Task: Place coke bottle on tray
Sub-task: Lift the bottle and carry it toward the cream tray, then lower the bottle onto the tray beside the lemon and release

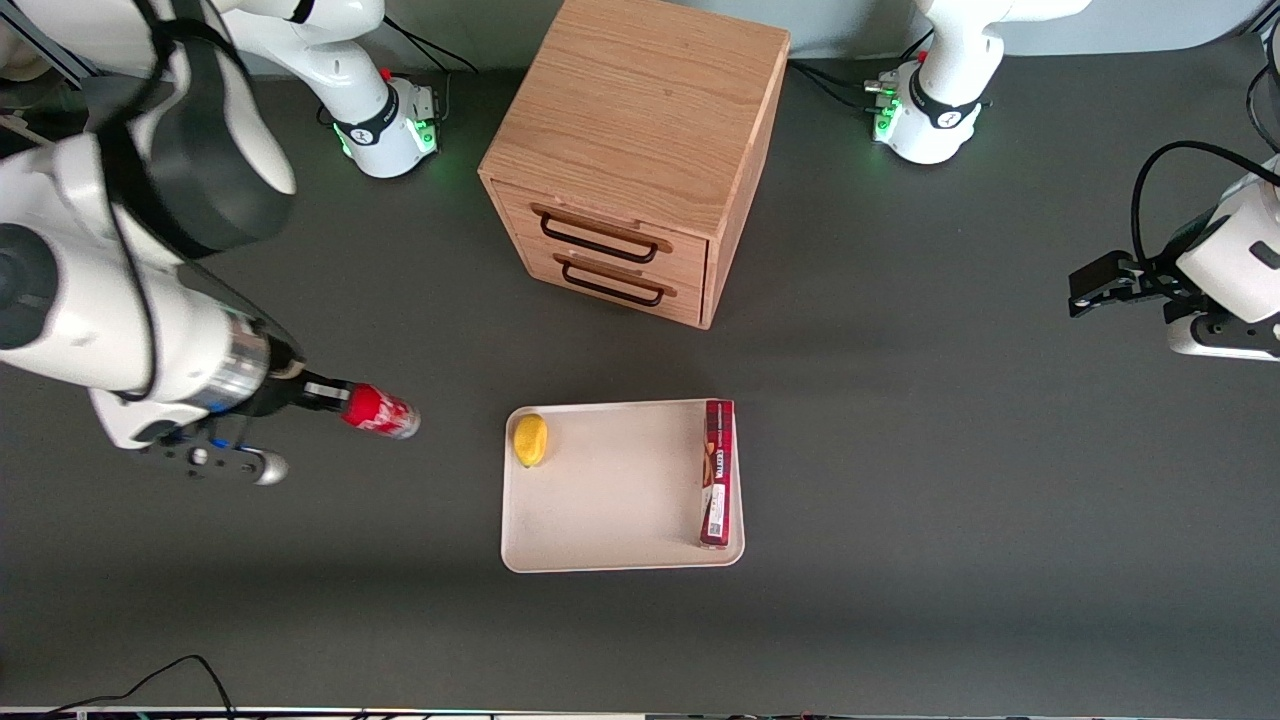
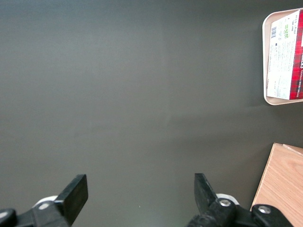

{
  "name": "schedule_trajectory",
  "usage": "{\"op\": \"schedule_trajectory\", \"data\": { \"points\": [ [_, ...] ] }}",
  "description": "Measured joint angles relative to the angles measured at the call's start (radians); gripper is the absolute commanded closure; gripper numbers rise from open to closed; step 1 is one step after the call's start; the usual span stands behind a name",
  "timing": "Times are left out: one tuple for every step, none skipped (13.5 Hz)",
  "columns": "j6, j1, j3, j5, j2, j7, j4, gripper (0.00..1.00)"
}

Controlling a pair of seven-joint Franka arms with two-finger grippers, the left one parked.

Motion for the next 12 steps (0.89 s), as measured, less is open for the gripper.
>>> {"op": "schedule_trajectory", "data": {
  "points": [
    [0.036, 0.048, -0.035, 0.000, 0.028, 0.037, 0.008, 1.00],
    [0.076, 0.094, -0.070, -0.001, 0.056, 0.071, 0.013, 1.00],
    [0.120, 0.137, -0.101, -0.001, 0.086, 0.099, 0.015, 1.00],
    [0.163, 0.168, -0.121, -0.001, 0.115, 0.121, 0.020, 1.00],
    [0.202, 0.187, -0.131, -0.001, 0.144, 0.134, 0.025, 1.00],
    [0.234, 0.192, -0.132, -0.001, 0.166, 0.142, 0.030, 1.00],
    [0.264, 0.192, -0.133, -0.001, 0.184, 0.149, 0.036, 1.00],
    [0.293, 0.192, -0.137, -0.001, 0.198, 0.155, 0.039, 1.00],
    [0.322, 0.192, -0.140, -0.001, 0.210, 0.164, 0.039, 1.00],
    [0.355, 0.192, -0.142, -0.001, 0.222, 0.179, 0.040, 1.00],
    [0.386, 0.192, -0.142, -0.001, 0.235, 0.193, 0.040, 1.00],
    [0.409, 0.194, -0.141, -0.001, 0.246, 0.199, 0.040, 1.00]
  ]
}}
